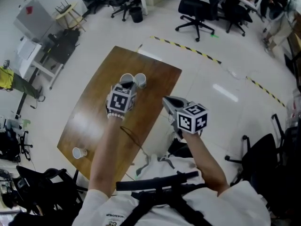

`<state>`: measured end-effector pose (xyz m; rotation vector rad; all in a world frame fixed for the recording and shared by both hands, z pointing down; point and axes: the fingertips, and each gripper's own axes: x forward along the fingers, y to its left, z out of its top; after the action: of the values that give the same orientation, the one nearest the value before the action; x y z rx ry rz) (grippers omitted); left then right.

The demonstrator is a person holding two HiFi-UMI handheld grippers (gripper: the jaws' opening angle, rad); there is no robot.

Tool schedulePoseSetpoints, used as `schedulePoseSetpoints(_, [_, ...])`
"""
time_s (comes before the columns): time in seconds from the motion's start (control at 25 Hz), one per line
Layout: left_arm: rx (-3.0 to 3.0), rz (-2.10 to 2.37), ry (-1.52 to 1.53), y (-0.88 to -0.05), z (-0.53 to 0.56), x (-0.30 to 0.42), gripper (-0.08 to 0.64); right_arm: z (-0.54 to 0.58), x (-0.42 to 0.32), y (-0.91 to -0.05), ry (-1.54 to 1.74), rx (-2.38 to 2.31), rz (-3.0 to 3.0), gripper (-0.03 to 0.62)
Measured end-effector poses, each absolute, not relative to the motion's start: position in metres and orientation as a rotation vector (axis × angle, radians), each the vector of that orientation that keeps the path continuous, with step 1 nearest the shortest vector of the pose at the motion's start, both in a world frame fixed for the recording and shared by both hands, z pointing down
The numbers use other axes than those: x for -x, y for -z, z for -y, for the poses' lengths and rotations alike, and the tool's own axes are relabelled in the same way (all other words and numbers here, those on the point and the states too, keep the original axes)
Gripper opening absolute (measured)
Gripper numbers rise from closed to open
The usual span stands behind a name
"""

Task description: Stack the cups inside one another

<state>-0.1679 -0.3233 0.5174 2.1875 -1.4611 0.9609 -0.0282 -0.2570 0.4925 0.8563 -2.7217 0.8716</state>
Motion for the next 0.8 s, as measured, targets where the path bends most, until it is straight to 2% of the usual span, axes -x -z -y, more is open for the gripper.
schedulePoseSetpoints(0.48, [-2.125, 1.38, -1.152, -0.569, 0.375, 0.163, 0.015, 0.312, -0.015, -0.503, -0.93, -0.913, 2.722, 0.023])
schedulePoseSetpoints(0.8, [-2.111, 1.334, -1.176, -0.585, 0.394, 0.16, 0.015, 0.338, -0.027, -0.51, -0.983, -0.933, 2.715, 0.023])
